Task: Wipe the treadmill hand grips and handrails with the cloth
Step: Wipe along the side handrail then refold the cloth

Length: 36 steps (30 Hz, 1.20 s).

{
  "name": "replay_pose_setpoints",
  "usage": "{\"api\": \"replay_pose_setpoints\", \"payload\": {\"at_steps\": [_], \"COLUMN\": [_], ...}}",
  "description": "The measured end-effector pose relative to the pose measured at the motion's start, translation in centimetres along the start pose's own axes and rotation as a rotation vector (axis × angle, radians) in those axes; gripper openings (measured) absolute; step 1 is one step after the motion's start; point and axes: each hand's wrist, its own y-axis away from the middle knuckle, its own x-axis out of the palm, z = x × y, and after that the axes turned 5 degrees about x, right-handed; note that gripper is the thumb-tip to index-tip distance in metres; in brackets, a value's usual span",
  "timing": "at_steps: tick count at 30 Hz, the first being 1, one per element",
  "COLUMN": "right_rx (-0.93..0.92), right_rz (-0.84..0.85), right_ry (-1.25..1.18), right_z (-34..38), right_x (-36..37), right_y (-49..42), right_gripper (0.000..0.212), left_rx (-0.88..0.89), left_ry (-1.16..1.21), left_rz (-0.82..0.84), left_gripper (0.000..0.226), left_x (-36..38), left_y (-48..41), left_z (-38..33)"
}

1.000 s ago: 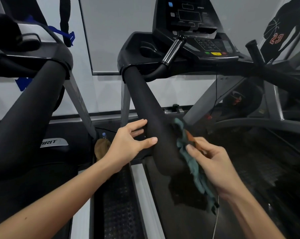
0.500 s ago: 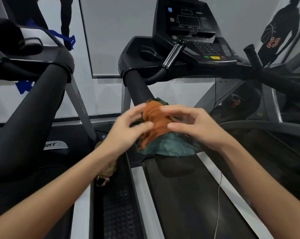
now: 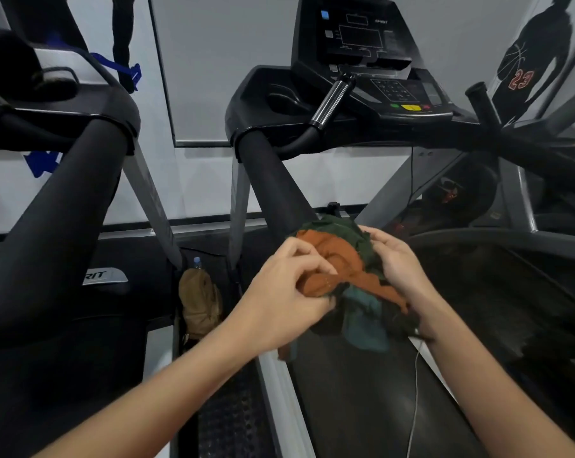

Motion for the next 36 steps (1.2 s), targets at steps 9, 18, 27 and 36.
{"api": "replay_pose_setpoints", "payload": {"at_steps": [9,18,27,36], "right_rx": [0.224,0.113,0.075,0.056], "right_rz": [0.184,0.177,0.231,0.256], "right_ry": [-0.374,-0.247,-0.250,-0.282], "right_z": [-0.7,-1.1,-1.2,-1.3], "right_x": [1.1,1.3,1.6,1.7], "right_y": [1.8,2.9,3.0,3.2], "right_gripper": [0.034,0.053,0.021,0.024], "left_rx": [-0.271,-0.117,-0.229,-0.359], "left_ry": [0.045,0.257,0.375,0.833], "left_rz": [0.042,-0.252,-0.202,-0.320], "left_gripper": [0.079,0.034,0.062,0.062], "left_x": [-1.9,0.7,0.4,2.7], "left_y": [-3.8,1.9,-0.1,3.2], "left_z": [2.2,2.1,3.0,4.0]}}
